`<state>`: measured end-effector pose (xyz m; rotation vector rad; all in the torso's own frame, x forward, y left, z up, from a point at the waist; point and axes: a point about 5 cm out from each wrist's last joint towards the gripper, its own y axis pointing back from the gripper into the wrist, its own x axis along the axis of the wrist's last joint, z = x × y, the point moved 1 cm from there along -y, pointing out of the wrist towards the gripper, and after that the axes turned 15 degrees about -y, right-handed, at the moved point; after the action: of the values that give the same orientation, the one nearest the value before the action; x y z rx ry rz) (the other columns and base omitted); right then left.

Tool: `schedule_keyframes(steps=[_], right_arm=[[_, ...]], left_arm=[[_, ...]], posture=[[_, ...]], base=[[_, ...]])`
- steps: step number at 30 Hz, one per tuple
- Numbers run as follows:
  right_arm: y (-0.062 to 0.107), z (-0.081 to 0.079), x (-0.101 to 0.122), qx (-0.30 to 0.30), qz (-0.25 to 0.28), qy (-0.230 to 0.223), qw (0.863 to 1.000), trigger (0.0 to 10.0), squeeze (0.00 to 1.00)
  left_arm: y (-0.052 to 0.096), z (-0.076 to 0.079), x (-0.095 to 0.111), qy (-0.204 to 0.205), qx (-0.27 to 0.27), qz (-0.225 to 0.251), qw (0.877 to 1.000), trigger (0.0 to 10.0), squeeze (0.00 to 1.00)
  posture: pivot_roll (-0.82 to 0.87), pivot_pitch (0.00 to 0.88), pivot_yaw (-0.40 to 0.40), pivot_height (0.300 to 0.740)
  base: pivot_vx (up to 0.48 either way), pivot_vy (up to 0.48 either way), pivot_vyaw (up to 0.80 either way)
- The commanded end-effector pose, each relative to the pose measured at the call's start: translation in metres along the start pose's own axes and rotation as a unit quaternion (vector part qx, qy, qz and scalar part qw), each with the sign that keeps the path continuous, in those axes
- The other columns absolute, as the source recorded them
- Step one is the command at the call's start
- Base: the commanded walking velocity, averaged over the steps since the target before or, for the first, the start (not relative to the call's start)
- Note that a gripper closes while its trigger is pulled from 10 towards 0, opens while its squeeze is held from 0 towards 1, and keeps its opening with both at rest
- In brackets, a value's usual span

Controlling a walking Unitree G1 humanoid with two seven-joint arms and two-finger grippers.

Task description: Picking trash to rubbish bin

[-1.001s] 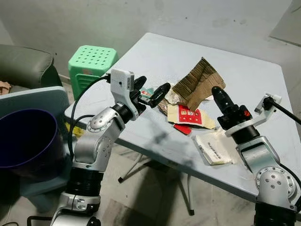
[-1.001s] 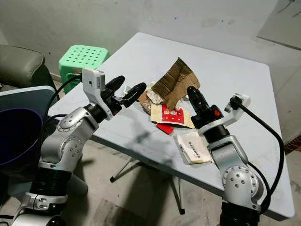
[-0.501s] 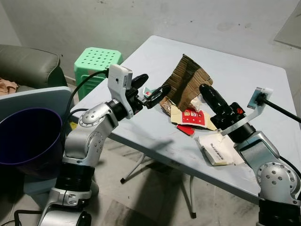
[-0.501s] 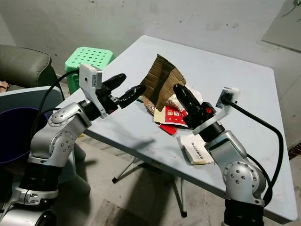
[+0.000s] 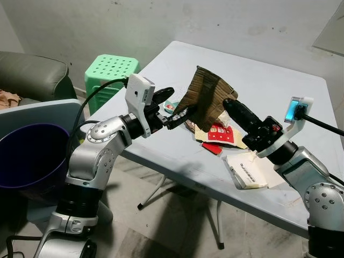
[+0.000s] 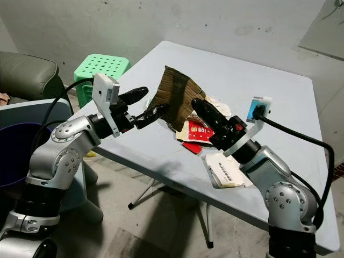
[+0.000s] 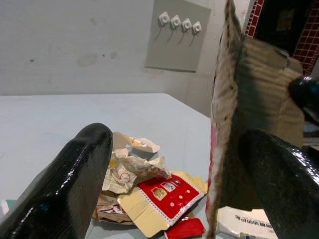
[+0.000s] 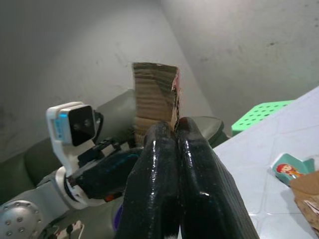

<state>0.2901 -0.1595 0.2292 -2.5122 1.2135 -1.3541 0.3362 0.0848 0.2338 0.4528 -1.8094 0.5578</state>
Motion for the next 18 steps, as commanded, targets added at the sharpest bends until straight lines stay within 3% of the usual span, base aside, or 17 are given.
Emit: schedule_keyframes(steps=[1,2,3,4,5,6,18], right_arm=[[-0.0035,-0.01,0.0029,0.027,-0.011,0.011,1.0,10.0,0.0],[-0.0044,-0.0114,0.0027,0.031,-0.014,0.014,0.999,10.0,0.0],[-0.0053,-0.0123,0.0026,0.034,-0.017,0.015,0.999,10.0,0.0],[-0.0053,-0.0123,0.0026,0.034,-0.017,0.015,0.999,10.0,0.0],[-0.0061,-0.0134,0.0026,0.037,-0.019,0.017,0.999,10.0,0.0],[-0.0061,-0.0141,0.0028,0.04,-0.02,0.017,0.999,10.0,0.0],[-0.0063,-0.0152,0.0062,0.046,-0.022,0.02,0.998,10.0,0.0]], left_arm=[[-0.0019,0.0045,0.0042,-0.007,-0.015,0.005,1.0,10.0,0.0],[-0.0017,0.0048,0.005,-0.003,-0.019,0.009,1.0,10.0,0.0],[-0.0012,0.0046,0.0061,-0.001,-0.021,0.013,1.0,3.8,0.0],[-0.0012,0.0046,0.0061,-0.001,-0.021,0.013,1.0,3.8,0.0],[-0.0008,0.0043,0.0071,0.001,-0.024,0.017,1.0,3.1,0.0],[-0.0005,0.0043,0.0079,0.004,-0.028,0.02,0.999,0.0,0.0],[0.0,0.0052,0.0107,0.013,-0.041,0.032,0.999,0.0,0.0]], posture=[[-0.07,0.058,-0.069,0.74],[-0.07,0.059,-0.068,0.74],[-0.07,0.061,-0.068,0.74],[-0.07,0.061,-0.068,0.74],[-0.07,0.062,-0.068,0.74],[-0.07,0.063,-0.068,0.74],[-0.08,0.074,-0.064,0.74]], base=[[0.0,0.0,0.0],[0.0,0.0,0.0],[0.0,0.0,0.0],[0.0,0.0,0.0],[0.0,0.0,0.0],[0.0,0.0,0.0],[0.0,0.0,0.0]])
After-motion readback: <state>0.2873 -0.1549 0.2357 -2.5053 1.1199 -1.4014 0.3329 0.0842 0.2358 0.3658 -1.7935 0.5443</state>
